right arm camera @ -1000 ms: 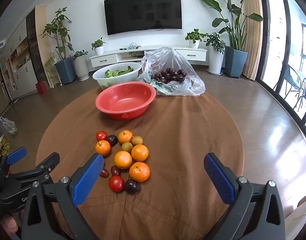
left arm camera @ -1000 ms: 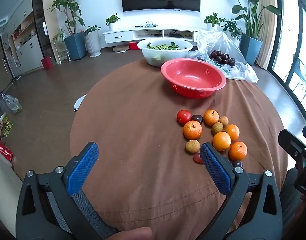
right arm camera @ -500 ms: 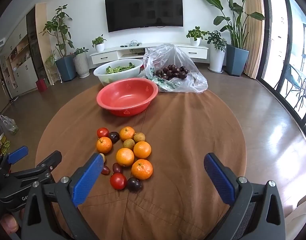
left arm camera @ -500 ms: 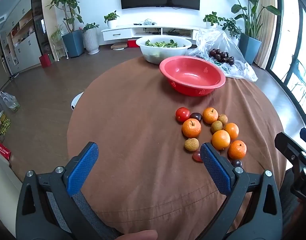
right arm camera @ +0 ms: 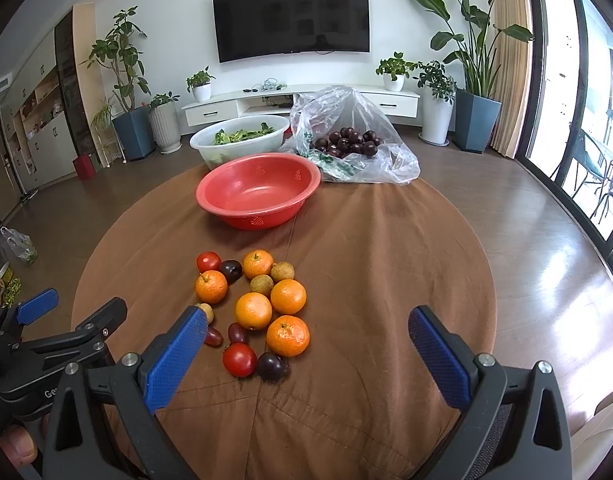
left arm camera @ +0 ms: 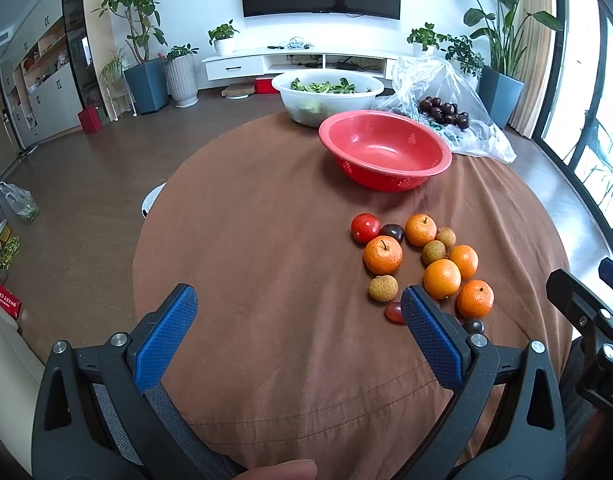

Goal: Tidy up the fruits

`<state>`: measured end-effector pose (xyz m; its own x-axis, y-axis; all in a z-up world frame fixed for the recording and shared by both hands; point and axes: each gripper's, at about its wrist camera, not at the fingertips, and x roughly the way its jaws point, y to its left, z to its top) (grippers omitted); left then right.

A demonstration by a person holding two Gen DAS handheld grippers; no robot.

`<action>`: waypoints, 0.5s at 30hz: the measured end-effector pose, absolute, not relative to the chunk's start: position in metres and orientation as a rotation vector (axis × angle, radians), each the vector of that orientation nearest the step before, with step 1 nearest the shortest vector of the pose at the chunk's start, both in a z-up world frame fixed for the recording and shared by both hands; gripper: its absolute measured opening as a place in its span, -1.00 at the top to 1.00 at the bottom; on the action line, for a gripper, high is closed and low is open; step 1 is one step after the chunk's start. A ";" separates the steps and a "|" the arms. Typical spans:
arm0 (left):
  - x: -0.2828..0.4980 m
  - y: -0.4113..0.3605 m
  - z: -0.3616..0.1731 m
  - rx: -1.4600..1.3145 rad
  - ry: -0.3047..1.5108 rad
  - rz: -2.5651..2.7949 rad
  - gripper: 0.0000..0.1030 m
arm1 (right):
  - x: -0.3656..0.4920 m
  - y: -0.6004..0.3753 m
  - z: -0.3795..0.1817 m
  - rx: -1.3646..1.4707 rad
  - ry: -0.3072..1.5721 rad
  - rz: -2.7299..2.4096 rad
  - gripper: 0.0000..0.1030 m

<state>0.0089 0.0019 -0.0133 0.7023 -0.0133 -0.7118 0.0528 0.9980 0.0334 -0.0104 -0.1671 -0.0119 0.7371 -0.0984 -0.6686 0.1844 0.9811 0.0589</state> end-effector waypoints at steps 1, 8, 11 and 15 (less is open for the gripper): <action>0.008 0.001 -0.014 0.052 0.792 -0.037 -1.00 | -0.010 -0.167 -0.012 0.123 0.725 -0.156 -1.00; 0.010 0.003 -0.013 0.052 0.795 -0.038 -1.00 | -0.010 -0.167 -0.012 0.123 0.727 -0.156 -1.00; 0.010 0.003 -0.013 0.050 0.794 -0.038 -1.00 | -0.010 -0.167 -0.012 0.123 0.726 -0.156 -1.00; 0.010 0.003 -0.014 0.051 0.795 -0.037 -1.00 | -0.010 -0.167 -0.013 0.123 0.727 -0.156 -1.00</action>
